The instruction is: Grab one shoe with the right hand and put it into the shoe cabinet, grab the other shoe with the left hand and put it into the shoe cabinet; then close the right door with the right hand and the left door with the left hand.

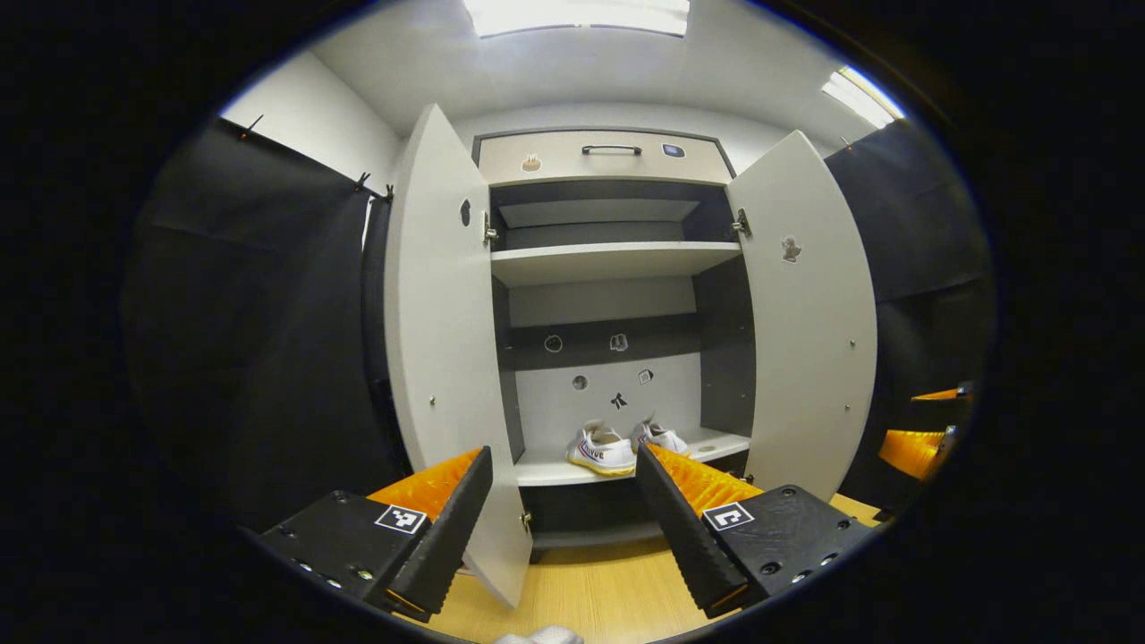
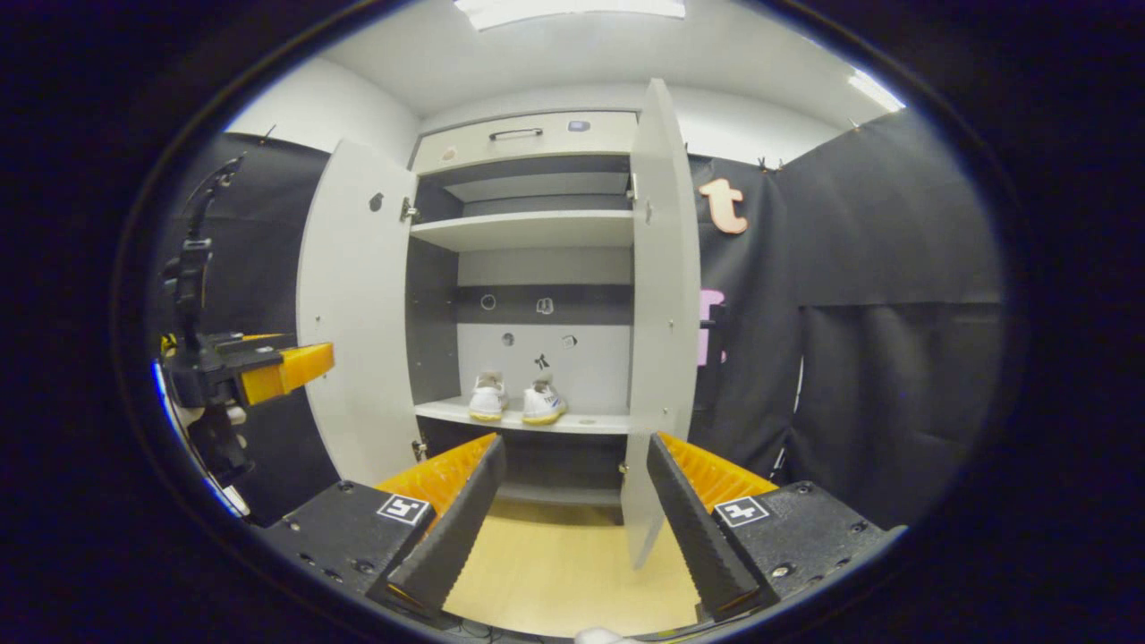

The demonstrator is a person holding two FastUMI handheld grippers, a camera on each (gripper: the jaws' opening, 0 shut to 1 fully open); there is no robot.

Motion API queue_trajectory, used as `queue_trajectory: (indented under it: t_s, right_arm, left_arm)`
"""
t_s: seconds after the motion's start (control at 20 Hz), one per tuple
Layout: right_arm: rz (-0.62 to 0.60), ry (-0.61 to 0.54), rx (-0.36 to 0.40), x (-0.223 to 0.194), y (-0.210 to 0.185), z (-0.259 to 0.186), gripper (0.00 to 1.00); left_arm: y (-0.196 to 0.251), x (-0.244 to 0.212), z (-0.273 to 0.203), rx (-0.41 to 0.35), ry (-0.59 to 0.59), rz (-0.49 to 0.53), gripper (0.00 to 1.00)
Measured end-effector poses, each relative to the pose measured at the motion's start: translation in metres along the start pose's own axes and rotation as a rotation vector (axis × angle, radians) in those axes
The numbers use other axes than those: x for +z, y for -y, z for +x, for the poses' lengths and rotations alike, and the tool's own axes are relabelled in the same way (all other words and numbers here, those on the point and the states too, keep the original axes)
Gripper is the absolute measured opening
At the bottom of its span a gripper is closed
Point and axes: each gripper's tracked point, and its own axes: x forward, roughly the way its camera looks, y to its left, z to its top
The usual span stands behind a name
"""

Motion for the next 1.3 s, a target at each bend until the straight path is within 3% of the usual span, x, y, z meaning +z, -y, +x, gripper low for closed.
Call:
queue_trajectory:
  t_s: [0.35,0.7,1.05,1.1,1.2,1.3]
  right_arm:
    - [0.020,-0.025,-0.101,-0.005,0.052,-0.021,1.00]
    - [-0.011,0.011,-0.171,0.022,0.142,0.037,1.00]
    - [-0.013,0.013,-0.067,0.034,0.163,0.117,1.00]
    - [-0.010,0.026,-0.048,0.037,0.162,0.122,1.00]
    - [-0.017,0.040,0.003,0.040,0.153,0.128,0.97]
    - [-0.027,0.042,0.041,0.039,0.145,0.130,0.86]
  left_arm:
    - [0.013,-0.038,-0.044,-0.014,-0.046,-0.025,0.96]
    - [0.041,-0.035,-0.030,0.044,-0.041,-0.050,0.96]
    - [0.049,-0.037,-0.017,0.195,-0.036,-0.062,0.96]
    - [0.049,-0.038,-0.016,0.218,-0.047,-0.052,1.00]
    - [0.048,-0.038,-0.016,0.251,-0.049,-0.050,0.96]
    - [0.050,-0.039,-0.014,0.261,-0.050,-0.059,0.96]
